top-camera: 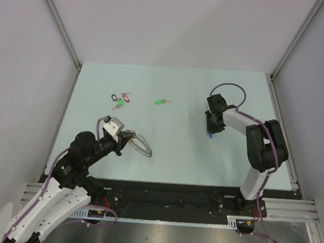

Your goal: Put the keys on the keyring

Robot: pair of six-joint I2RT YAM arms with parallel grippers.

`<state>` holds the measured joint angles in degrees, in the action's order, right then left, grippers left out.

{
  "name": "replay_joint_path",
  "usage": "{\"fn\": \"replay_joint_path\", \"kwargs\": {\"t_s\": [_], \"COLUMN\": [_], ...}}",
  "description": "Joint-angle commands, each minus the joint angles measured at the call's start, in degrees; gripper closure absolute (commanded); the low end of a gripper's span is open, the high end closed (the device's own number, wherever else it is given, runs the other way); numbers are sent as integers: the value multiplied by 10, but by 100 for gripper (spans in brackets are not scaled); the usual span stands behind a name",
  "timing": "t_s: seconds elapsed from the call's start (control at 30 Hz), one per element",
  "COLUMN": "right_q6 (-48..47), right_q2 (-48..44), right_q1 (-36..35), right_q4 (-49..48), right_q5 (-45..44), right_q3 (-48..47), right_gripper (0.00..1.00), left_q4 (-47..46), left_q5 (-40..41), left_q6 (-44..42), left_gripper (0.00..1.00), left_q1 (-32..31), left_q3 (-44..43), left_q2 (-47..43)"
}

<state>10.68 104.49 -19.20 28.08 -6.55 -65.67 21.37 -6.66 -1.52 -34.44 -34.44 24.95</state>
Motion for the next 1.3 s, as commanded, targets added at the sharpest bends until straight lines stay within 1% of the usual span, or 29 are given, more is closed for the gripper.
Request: {"fn": "replay_joint_path", "kwargs": {"t_s": [0.0,0.23,0.3,0.33,0.43,0.57,0.7,0.9,1.0,1.03,1.1,1.13,1.27], "right_q6": [7,18,29,31,36,35,43,73,79,78,76,75,66], "right_q2": [-17,-81,-97,-116,-139,-175,-163,-168,-178,-188,-202,-213,-229], "right_q1": [-45,-161,-181,-184,-190,-189,-168,-151,-152,-153,-158,-159,-171], "right_q4": [46,35,23,19,-2,-29,-32,-43,-32,-29,-15,-10,28], "right_q5": [30,53,54,57,88,110,125,130,111,99,87,71,18], "right_q3": [40,58,65,68,79,98,121,182,193,193,190,188,165], "right_gripper": [76,82,88,92,96,97,97,93,84,78,73,68,64], "left_q4": [-28,-28,-27,-27,-27,-27,-27,-27,-27,-28,-27,-27,-27], "left_q5": [-10,-8,-6,-6,-6,-5,-5,-5,-6,-6,-6,-7,-6], "left_q6": [-6,-6,-6,-6,-6,-6,-7,-7,-6,-6,-6,-6,-7], "left_gripper": [99,100,100,100,100,100,100,100,100,100,100,100,100], "left_q1": [2,2,2,2,2,2,2,2,2,2,2,2,2], "left_q3": [-5,-4,-4,-5,-5,-5,-5,-5,-5,-5,-5,-5,-5], "left_q2": [-9,-10,-11,-10,-11,-11,-10,-8,-8,-7,-8,-6,-7]}}
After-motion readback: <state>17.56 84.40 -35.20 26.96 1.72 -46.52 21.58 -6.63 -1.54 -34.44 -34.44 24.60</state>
